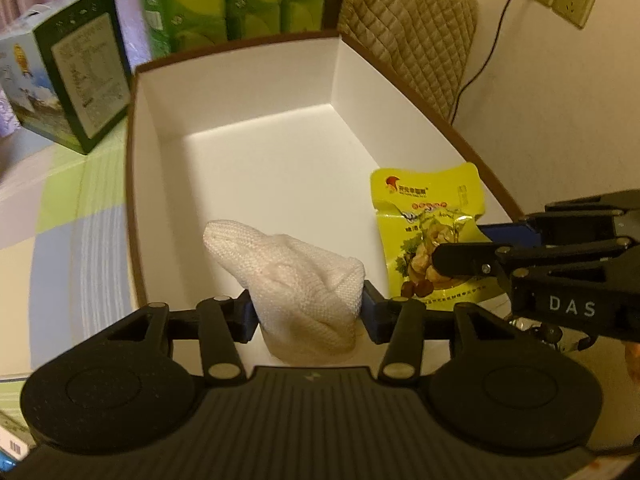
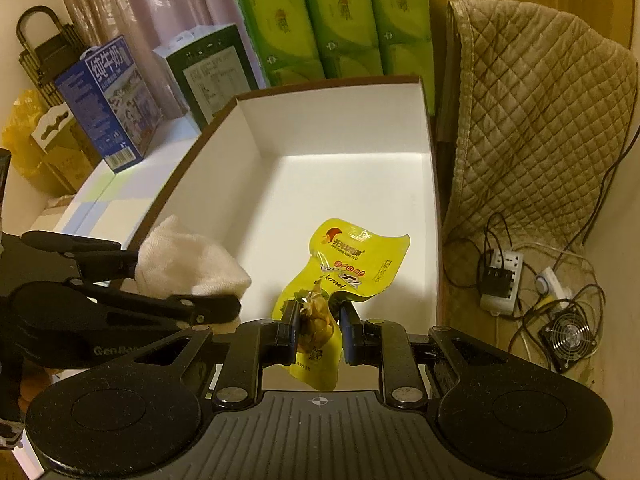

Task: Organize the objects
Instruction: 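Carry glove and pouch into the brown box and open both tools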

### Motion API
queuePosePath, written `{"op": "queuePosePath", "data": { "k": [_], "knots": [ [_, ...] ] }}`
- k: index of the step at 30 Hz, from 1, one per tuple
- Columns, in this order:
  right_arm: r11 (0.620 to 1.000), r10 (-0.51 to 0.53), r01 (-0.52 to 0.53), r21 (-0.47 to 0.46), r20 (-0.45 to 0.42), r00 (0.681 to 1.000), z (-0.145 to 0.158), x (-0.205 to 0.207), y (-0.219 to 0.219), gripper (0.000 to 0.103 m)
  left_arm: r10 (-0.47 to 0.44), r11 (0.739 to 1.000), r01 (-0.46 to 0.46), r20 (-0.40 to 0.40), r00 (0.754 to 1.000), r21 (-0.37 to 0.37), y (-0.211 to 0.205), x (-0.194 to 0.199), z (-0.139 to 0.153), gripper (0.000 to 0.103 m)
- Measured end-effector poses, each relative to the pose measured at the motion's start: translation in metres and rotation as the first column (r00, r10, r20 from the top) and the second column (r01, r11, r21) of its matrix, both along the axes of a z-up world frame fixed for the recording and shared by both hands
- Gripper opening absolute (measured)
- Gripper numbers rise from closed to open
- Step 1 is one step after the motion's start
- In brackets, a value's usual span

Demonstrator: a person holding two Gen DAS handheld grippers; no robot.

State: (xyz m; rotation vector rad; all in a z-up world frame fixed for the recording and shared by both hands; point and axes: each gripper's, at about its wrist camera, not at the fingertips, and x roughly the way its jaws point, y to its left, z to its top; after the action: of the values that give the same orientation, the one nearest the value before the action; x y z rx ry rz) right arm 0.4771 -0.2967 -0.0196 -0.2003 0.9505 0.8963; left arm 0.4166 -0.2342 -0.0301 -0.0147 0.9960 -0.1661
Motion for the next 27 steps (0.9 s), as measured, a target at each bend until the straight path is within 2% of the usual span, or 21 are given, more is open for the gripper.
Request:
{"op": "queuePosePath", "data": {
  "k": [2,4,5,10,16,17,18,19,21,27],
  "knots": [
    [1.000,0.004,-0.004,-0.002,-0.004,1.000,-0.001,0.001,0.000,0.017,-0.011,1.000,0.011,-0.009,1.000,0.007,-0.002,0.002,-0.003,0.056],
    [1.000,0.007,-0.007,-0.007,-0.006,1.000,-0.001,0.003,0.001,0.017,-0.015,1.000,0.015,0.001,1.000,0.008,-0.002,0.001,-0.002,0.071],
    [1.000,0.011,-0.011,-0.009,-0.007,1.000,-0.001,0.003,0.001,0.017,-0.019,1.000,0.019,0.006,1.000,0.009,-0.002,0.001,0.000,0.072],
    [0.999,0.022,-0.022,-0.024,-0.001,1.000,-0.003,0.004,0.004,0.018,-0.020,1.000,0.020,0.013,1.000,0.019,0.001,0.003,0.004,0.073],
    [1.000,0.030,-0.030,0.006,0.028,0.999,-0.003,0.004,0.006,0.019,-0.001,1.000,0.001,0.019,1.000,0.014,0.008,-0.001,0.009,0.073],
    [1.000,0.025,-0.025,0.008,0.035,0.999,-0.002,0.003,0.007,0.023,0.002,1.000,-0.002,0.021,1.000,0.015,0.008,-0.002,0.010,0.073],
    [1.000,0.023,-0.024,0.010,0.040,0.999,-0.002,0.003,0.007,0.036,0.003,1.000,-0.003,0.022,1.000,0.016,0.009,-0.003,0.011,0.073],
    [1.000,0.023,-0.023,0.012,0.042,0.999,-0.002,0.003,0.007,0.044,0.004,1.000,-0.004,0.021,1.000,0.016,0.009,-0.003,0.012,0.074],
    [1.000,0.002,-0.003,0.012,0.064,0.998,0.000,0.002,0.005,0.054,0.011,1.000,-0.011,0.021,1.000,0.018,0.010,-0.005,0.013,0.074],
    [0.999,-0.002,0.000,0.033,0.059,0.998,0.006,-0.003,-0.002,0.058,0.026,0.999,-0.026,0.024,0.999,0.020,0.012,-0.013,0.019,0.076]
  ]
}}
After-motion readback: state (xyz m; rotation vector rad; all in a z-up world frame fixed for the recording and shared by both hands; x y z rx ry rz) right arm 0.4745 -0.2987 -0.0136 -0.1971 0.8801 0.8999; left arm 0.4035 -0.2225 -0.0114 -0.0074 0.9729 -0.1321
